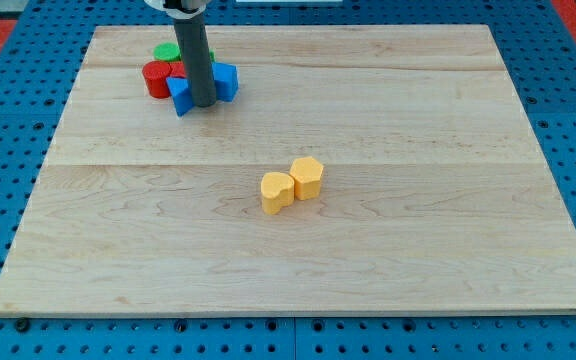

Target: Separate the yellow hexagon from the yellow heart

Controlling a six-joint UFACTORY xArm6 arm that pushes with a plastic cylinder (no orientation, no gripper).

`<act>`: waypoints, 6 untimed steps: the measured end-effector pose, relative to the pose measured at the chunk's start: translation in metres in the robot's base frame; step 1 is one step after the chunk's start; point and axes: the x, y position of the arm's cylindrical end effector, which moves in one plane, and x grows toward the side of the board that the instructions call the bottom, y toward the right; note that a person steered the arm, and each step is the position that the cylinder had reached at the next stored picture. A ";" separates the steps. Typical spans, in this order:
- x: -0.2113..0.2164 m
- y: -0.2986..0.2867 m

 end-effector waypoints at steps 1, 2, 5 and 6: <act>0.052 0.022; 0.051 0.097; 0.128 0.153; 0.083 0.077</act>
